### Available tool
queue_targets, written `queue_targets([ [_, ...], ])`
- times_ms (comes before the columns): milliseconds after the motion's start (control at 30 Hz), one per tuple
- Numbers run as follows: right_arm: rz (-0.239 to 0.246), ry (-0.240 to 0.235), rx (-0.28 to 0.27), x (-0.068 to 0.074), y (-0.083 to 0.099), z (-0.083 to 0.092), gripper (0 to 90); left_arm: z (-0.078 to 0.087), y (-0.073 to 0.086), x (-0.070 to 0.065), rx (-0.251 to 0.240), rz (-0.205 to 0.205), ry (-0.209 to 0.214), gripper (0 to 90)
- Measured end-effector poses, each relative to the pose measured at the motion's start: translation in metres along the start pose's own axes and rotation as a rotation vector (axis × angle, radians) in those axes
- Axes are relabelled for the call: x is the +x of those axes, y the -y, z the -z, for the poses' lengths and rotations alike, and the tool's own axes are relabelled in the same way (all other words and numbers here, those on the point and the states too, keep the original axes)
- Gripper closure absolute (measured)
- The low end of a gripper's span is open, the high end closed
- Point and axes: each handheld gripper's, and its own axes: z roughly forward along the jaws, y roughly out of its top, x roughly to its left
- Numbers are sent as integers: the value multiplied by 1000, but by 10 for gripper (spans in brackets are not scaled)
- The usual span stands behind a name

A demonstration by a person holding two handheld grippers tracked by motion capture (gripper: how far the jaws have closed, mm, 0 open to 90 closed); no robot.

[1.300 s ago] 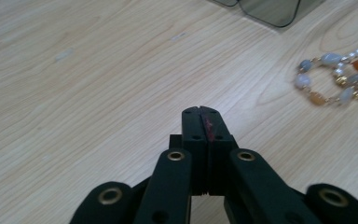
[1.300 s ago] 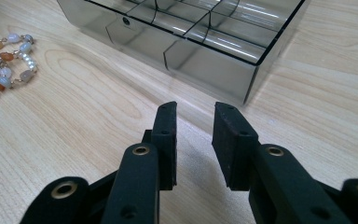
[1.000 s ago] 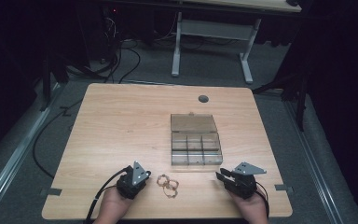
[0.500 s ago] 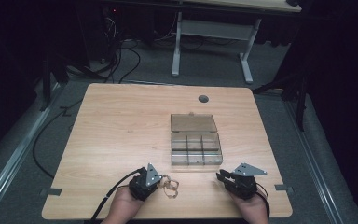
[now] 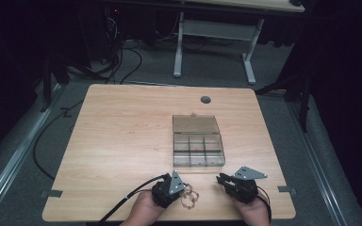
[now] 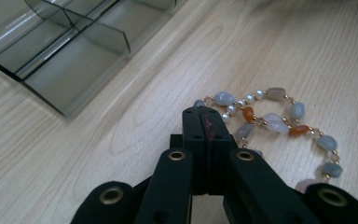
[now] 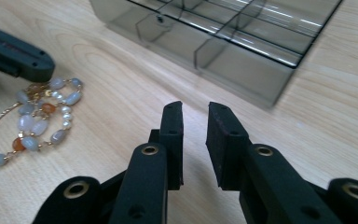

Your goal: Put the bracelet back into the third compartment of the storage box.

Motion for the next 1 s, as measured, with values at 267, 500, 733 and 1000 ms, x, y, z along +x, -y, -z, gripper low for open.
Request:
queue_targets([
  [267, 53, -59, 18, 23, -5, -11, 776, 29, 25, 29, -46, 68, -104, 900],
  [500, 89, -180, 10, 54, -17, -21, 717, 71, 67, 72, -61, 184, -254, 865],
  [733, 159, -238, 59, 78, -21, -43, 692, 97, 100, 101, -53, 281, -331, 695],
  [1000, 196, -197, 97, 83, -21, -45, 855, 94, 110, 102, -43, 284, -352, 581],
])
